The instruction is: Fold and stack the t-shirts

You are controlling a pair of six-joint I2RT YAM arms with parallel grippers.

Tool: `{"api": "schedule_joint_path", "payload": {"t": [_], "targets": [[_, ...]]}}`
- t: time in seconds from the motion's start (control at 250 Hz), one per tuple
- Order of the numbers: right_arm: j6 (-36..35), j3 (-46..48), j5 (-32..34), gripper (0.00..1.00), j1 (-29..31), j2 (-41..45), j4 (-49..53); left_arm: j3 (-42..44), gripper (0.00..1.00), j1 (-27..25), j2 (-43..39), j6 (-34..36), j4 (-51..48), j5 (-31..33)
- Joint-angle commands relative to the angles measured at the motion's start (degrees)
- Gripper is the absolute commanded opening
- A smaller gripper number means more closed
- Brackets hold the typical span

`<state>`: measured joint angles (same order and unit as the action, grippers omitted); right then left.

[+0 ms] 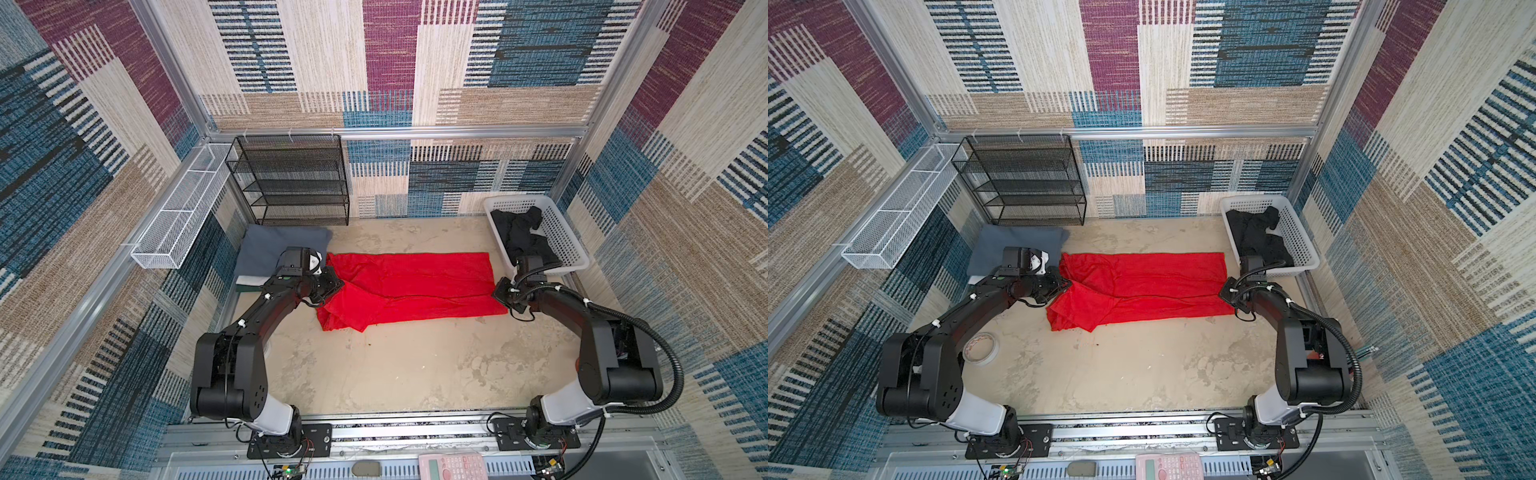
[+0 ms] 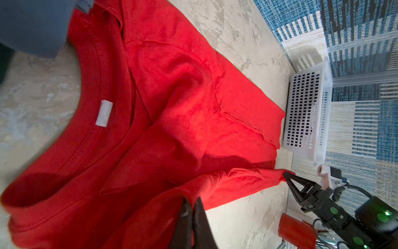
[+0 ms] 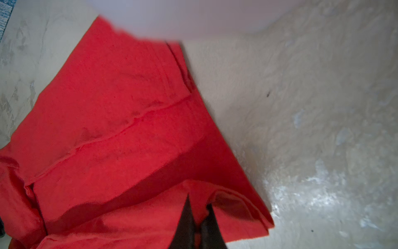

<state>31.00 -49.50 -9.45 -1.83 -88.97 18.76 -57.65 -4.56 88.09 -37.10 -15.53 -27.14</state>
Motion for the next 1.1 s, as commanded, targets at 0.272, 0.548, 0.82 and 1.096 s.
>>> {"api": "schedule_joint_path", "payload": {"t": [0.272,0.548,0.82,1.096], "targets": [[-1.2,-2.6,-1.1,0.11,-0.1,-3.5,-1.8,-5.4,0.00,0.2,6.5,-1.0,2.5,-0.4],[-1.2,-2.9,-1.2,0.84,-0.5,-2.2,-1.3,-9.0,0.15,0.1,9.8,-0.9,4.0,-5.0],[-2.1,-3.8,-1.7,0.87,-0.5,-0.6,-0.1,-8.0,0.52,0.6,8.9,-3.4,7.2,-7.2],[-3.3,-0.1,-5.7,0.90,1.7,7.0,-1.8,-5.7,0.90,0.6,3.0,0.3,4.2,-1.0]]}}
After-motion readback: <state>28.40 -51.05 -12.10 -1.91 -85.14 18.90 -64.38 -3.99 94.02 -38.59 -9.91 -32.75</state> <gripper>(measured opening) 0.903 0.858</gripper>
